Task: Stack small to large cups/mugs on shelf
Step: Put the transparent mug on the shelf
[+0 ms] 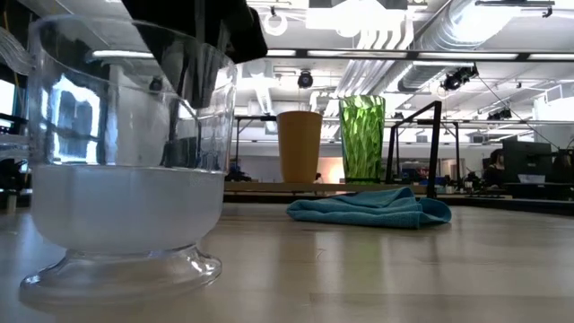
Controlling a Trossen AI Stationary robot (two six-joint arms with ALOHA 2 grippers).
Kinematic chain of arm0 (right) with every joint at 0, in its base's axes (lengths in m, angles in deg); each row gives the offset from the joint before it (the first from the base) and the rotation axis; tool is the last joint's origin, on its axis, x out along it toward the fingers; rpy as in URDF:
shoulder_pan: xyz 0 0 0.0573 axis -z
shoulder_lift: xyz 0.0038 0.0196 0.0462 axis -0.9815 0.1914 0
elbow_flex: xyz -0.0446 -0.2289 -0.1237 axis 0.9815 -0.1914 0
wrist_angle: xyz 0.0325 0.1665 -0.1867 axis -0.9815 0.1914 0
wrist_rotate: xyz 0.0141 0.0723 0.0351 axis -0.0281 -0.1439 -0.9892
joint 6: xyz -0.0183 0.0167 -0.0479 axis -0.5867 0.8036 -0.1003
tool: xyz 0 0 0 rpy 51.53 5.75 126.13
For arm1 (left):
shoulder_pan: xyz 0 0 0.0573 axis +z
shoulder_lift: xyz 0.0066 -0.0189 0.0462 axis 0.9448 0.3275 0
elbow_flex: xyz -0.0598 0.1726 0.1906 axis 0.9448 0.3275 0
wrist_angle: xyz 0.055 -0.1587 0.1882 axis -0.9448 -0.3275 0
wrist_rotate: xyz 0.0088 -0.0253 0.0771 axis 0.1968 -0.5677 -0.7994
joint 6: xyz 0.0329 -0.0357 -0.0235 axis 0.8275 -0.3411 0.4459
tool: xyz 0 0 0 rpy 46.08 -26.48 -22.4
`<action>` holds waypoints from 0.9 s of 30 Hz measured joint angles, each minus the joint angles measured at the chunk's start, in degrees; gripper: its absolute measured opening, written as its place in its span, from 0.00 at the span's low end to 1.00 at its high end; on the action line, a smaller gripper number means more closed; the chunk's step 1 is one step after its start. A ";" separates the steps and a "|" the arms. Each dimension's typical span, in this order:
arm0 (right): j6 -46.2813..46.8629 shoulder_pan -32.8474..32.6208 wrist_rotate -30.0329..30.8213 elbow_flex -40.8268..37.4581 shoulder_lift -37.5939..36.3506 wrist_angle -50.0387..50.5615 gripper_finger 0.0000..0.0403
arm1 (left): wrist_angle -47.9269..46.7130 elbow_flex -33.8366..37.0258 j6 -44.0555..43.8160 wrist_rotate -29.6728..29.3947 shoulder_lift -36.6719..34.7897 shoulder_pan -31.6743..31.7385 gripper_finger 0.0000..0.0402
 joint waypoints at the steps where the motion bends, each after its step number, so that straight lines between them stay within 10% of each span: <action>1: 0.02 0.00 0.00 0.00 0.00 -0.01 0.43 | 0.42 -0.10 0.00 0.49 0.37 0.00 0.12; 27: 0.16 0.00 -0.12 0.00 -0.02 0.25 0.43 | -4.73 0.00 -5.66 0.73 0.45 1.57 0.01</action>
